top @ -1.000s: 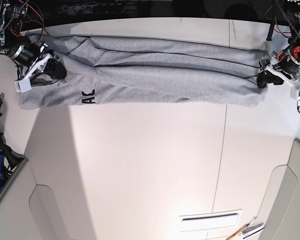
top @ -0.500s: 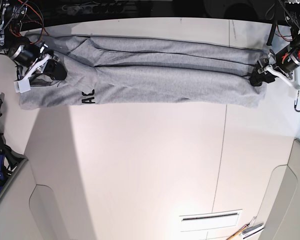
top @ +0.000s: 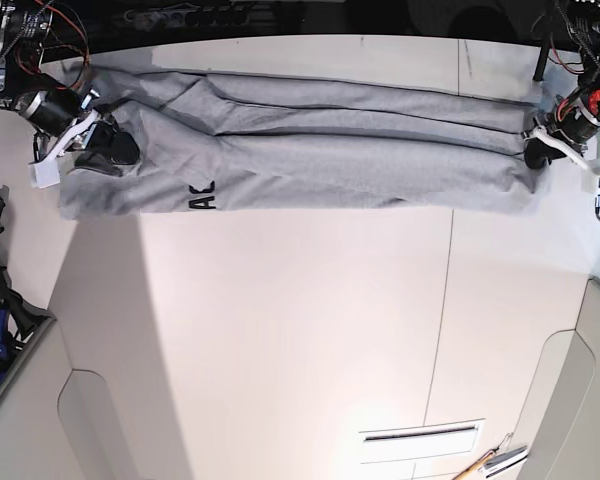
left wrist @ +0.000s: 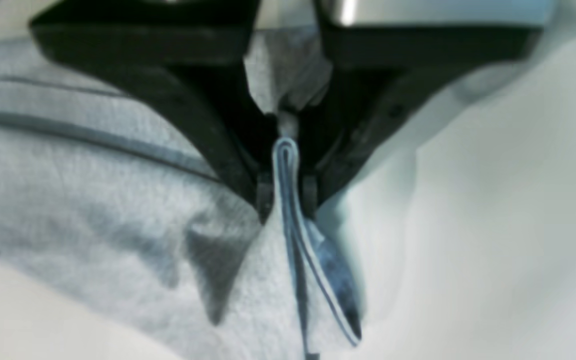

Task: Fold the T-shirt properly
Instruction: 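Hold the shirt ends with both grippers and smooth the fold, then fold the shirt end with the left gripper toward the right gripper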

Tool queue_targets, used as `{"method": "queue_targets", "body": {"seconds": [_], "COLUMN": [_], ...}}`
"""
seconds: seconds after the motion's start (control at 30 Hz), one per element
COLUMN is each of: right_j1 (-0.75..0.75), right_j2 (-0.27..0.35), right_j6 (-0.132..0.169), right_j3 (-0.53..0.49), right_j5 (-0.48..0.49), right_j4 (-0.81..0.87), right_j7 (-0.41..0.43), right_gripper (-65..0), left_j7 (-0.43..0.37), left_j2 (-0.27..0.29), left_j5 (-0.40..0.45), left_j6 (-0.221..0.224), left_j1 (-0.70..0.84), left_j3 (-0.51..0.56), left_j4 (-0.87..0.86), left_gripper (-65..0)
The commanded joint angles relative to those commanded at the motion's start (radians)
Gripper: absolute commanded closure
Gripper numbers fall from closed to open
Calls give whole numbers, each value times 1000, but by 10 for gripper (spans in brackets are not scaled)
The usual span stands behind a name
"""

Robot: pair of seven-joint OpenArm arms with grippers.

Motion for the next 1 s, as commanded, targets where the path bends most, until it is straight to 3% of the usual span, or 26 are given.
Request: {"method": "queue_targets", "body": {"seconds": [0.13,0.27,0.5,0.57,0.7,1.0], "right_j1": [0,0,3,3,3,8], "right_j2": [0,0,0,0,0,-1], "right_j6": [0,1,4,4,4,3], "right_j3": [1,2,3,3,3,3], "right_j5": [30,28,0,0,-2,-43], "right_j4": [6,33,48,48,48,48], "right_j7": [0,0,6,8,8,31], "right_gripper": [0,0,0,0,0,0], "left_j7": [5,89,154,165,165,123], "left_j2": [0,1,37,60,110,218], "left_j5": [44,47,-72,-117,-117,54], "left_j6": [0,5,34,34,30,29], "left_j1": [0,7,26,26,25,22], "left_j3": [-59,-72,-44,6,168,529], "left_j4": [77,194,447,498,515,492], "left_gripper": [0,0,0,0,0,0]}}
